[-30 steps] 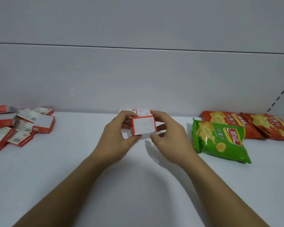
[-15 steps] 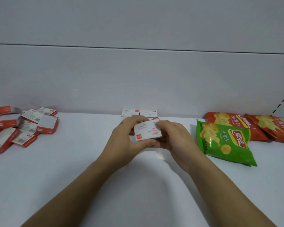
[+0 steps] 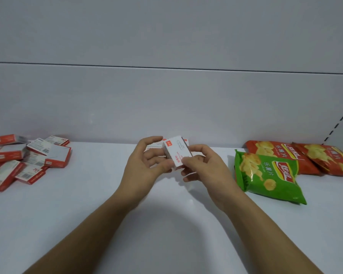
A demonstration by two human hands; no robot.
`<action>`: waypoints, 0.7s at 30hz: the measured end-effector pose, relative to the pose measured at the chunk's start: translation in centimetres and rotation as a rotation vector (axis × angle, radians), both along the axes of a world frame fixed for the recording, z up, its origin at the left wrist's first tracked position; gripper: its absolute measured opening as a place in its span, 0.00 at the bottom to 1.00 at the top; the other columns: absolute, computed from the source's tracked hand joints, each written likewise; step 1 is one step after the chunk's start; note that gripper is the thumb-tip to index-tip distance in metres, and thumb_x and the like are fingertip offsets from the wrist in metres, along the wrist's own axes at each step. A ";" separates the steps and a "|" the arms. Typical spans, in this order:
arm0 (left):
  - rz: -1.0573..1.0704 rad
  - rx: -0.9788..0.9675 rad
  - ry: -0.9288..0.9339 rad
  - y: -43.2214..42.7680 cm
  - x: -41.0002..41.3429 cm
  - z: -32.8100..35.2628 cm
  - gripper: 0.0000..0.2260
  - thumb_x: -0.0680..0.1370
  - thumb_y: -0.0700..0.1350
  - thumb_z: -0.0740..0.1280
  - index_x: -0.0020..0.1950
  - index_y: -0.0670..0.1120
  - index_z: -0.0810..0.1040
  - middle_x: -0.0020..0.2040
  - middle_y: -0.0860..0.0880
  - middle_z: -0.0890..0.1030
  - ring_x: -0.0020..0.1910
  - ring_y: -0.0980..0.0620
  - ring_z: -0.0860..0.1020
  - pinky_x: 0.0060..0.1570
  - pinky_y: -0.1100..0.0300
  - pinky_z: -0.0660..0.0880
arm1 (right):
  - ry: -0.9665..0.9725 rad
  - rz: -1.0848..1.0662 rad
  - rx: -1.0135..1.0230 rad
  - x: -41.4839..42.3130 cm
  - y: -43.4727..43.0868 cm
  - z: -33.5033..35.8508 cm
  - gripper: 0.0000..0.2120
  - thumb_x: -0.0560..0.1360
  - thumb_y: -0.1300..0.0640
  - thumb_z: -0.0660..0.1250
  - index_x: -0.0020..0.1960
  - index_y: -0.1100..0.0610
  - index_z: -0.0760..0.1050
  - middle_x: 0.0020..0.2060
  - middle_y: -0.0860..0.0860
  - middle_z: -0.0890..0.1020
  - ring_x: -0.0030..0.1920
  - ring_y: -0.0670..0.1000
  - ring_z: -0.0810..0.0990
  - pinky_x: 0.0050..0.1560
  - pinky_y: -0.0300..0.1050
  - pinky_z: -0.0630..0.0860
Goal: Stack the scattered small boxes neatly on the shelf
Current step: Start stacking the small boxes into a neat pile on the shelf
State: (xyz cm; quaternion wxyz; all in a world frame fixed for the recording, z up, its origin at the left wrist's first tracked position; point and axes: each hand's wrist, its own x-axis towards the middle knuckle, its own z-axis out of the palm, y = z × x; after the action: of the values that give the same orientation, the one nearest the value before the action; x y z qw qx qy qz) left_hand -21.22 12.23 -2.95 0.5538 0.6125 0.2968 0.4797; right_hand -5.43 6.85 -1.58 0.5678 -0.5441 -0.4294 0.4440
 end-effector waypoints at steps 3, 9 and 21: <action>-0.048 0.004 -0.009 0.3 -0.5 0.1 0.11 0.76 0.39 0.69 0.56 0.50 0.78 0.51 0.45 0.84 0.48 0.45 0.83 0.44 0.57 0.79 | -0.058 0.087 0.020 -0.2 -0.1 -0.4 0.29 0.73 0.61 0.71 0.68 0.43 0.67 0.36 0.50 0.84 0.33 0.50 0.81 0.39 0.42 0.78; -0.144 0.083 0.158 0.6 -0.8 -0.1 0.19 0.74 0.40 0.72 0.61 0.57 0.77 0.47 0.46 0.81 0.45 0.46 0.81 0.47 0.53 0.80 | -0.021 0.056 0.061 -0.3 0.0 -0.7 0.25 0.76 0.58 0.68 0.70 0.43 0.66 0.41 0.52 0.86 0.36 0.54 0.84 0.40 0.44 0.80; -0.116 -0.132 0.048 2.3 -2.5 0.5 0.13 0.82 0.49 0.58 0.62 0.52 0.78 0.56 0.50 0.82 0.55 0.49 0.81 0.47 0.53 0.80 | -0.097 -0.049 0.188 -1.3 0.2 -1.0 0.21 0.74 0.60 0.71 0.64 0.45 0.72 0.39 0.50 0.84 0.40 0.51 0.84 0.48 0.46 0.81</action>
State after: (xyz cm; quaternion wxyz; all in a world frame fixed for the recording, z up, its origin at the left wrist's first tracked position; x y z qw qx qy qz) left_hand -23.74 14.57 -2.48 0.6127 0.6019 0.3050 0.4114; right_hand -6.76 7.06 -2.60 0.6057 -0.5196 -0.4827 0.3608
